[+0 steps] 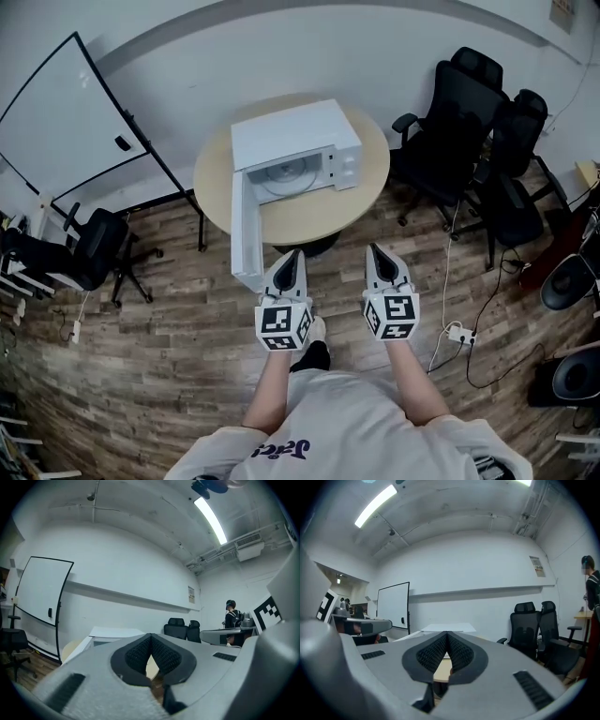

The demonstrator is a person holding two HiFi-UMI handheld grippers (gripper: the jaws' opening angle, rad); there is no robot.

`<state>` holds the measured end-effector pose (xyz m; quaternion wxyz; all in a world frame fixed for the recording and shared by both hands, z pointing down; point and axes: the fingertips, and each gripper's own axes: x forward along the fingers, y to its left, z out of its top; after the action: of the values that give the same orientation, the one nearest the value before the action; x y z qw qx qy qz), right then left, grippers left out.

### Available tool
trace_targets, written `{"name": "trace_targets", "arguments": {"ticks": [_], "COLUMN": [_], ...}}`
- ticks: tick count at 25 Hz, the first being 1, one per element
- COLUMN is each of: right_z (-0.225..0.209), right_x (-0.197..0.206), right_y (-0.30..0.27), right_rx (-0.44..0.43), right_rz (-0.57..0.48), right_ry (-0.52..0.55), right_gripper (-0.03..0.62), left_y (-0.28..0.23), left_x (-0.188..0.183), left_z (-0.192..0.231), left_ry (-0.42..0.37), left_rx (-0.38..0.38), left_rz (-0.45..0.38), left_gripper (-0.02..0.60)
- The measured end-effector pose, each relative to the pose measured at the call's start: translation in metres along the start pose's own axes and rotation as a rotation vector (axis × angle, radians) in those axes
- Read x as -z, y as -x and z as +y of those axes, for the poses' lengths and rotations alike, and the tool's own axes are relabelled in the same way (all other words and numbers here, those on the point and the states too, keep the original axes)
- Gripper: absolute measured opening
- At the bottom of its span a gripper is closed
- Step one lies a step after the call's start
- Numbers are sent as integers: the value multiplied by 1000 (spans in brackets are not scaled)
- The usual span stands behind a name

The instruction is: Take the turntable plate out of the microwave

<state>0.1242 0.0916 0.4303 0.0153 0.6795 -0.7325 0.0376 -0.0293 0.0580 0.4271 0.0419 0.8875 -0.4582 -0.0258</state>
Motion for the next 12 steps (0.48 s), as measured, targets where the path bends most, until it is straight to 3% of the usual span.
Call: {"name": "trace_targets", "arguments": {"ticks": [6, 12], "right_z": [10, 23], "right_x": [-38, -14], "right_y": [-90, -165], "right_rx": [-22, -54], "right_rz": [-32, 93], "right_ry": [36, 85], "right_gripper": [15, 15], "left_y": [-73, -123], "left_x": [-24, -2], "left_z": [41, 77], "left_ry": [-24, 16], "left_rx": [18, 47], "left_rz": [-16, 31], "left_gripper": [14, 14]}}
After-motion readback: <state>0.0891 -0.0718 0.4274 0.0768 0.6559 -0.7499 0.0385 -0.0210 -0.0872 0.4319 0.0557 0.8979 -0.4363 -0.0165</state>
